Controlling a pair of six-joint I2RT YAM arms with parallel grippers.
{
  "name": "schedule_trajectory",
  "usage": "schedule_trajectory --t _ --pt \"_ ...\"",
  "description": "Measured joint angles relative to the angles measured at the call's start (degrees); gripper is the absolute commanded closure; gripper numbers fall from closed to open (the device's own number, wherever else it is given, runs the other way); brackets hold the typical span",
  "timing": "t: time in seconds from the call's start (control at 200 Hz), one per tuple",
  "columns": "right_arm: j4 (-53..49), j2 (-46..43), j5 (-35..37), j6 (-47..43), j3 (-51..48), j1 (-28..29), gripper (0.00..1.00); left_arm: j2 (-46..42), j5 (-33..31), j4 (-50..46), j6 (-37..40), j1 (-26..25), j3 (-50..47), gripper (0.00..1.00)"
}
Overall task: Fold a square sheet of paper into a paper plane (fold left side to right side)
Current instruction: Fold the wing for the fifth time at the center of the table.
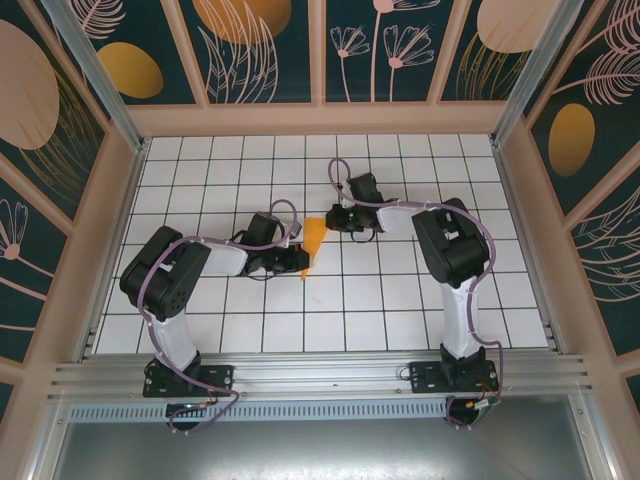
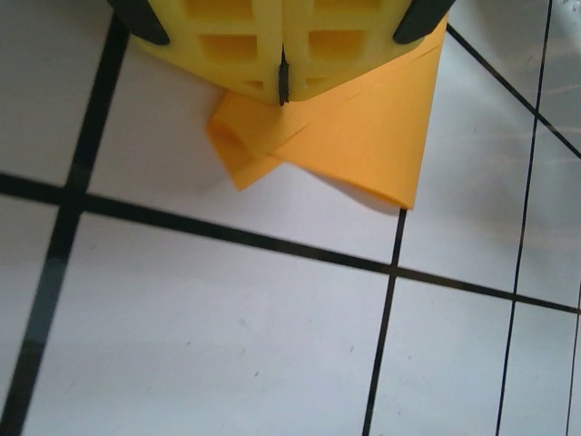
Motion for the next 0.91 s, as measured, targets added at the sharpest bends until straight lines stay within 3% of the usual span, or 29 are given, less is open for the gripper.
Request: schedule_trajectory --t 0.405,0.656,0.906 --pt "-5.05 4.39 -4.17 -1.44 7.45 -2.14 0.96 -0.07 -0.98 0.57 0.20 -0.02 -0.09 1.00" --pt "-4.04 5.99 -0.02 -2.14 10.51 -5.51 0.96 -0.39 -1.20 0.59 0.20 -0.02 -0.37 1.00" --pt "-0.57 -4.76 1.01 -0.76 -0.85 -4.24 0.95 -0.57 -1.22 0.74 0.13 -0.02 -0.52 1.00"
